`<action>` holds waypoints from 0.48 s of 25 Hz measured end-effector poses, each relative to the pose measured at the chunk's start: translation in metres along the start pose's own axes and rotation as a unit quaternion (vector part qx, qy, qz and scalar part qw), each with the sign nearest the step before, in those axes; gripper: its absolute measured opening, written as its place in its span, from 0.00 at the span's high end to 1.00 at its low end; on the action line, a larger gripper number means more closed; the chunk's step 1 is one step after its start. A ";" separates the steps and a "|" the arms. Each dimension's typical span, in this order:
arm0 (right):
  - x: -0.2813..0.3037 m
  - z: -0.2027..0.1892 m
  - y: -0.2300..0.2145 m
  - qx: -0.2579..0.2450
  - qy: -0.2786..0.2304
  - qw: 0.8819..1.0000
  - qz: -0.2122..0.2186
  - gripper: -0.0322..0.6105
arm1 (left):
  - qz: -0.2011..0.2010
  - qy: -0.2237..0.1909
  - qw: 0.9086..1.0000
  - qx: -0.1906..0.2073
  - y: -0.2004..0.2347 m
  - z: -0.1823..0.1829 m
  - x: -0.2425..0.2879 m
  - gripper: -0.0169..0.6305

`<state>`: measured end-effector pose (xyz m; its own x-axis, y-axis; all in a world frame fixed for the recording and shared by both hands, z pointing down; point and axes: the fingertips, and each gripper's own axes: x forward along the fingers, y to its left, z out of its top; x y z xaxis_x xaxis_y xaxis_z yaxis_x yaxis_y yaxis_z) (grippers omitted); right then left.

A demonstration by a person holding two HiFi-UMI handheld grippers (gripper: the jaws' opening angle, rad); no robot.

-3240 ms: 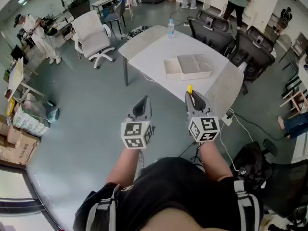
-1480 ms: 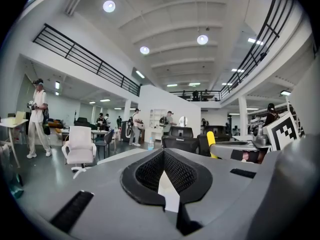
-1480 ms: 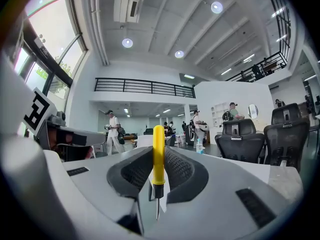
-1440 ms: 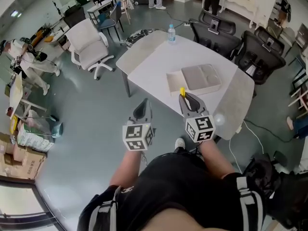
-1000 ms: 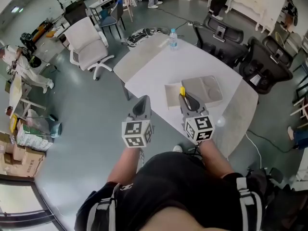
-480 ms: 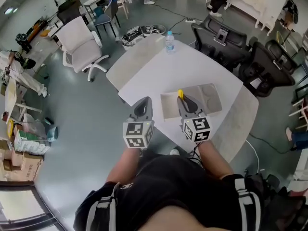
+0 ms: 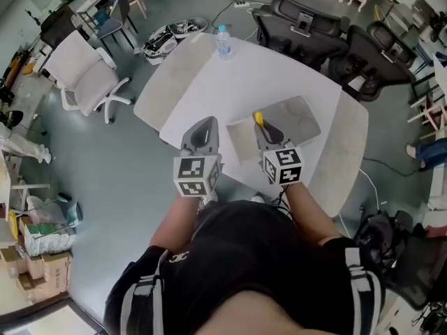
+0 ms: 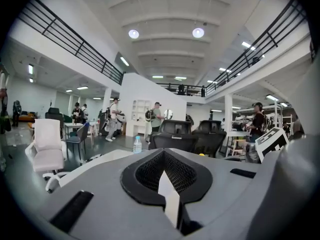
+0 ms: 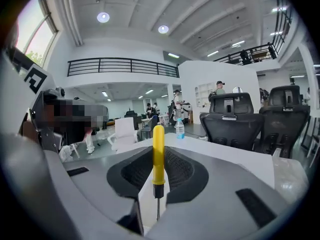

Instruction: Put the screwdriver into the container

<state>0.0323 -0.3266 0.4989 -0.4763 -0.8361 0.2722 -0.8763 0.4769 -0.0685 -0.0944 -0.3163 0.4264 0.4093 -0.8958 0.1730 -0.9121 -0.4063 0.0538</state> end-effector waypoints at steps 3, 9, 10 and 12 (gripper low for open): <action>0.009 -0.013 0.001 0.011 0.020 1.000 -0.011 0.85 | -0.013 0.007 1.000 -0.002 0.009 -0.004 0.004 0.97; 0.039 -0.047 -0.009 0.040 0.083 0.996 -0.019 0.85 | -0.023 0.014 1.000 -0.005 0.025 -0.010 0.012 0.97; 0.043 -0.054 -0.011 0.043 0.094 0.994 -0.020 0.85 | -0.024 0.017 1.000 -0.003 0.027 -0.012 0.013 0.97; 0.048 -0.068 -0.014 0.050 0.117 0.992 -0.023 0.85 | -0.023 0.021 1.000 -0.002 0.029 -0.015 0.014 0.97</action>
<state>0.0263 -0.3551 0.5785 -0.4151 -0.7651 0.4923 -0.9055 0.4001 -0.1418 -0.1161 -0.3378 0.4453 0.4497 -0.8678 0.2115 -0.8924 -0.4463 0.0662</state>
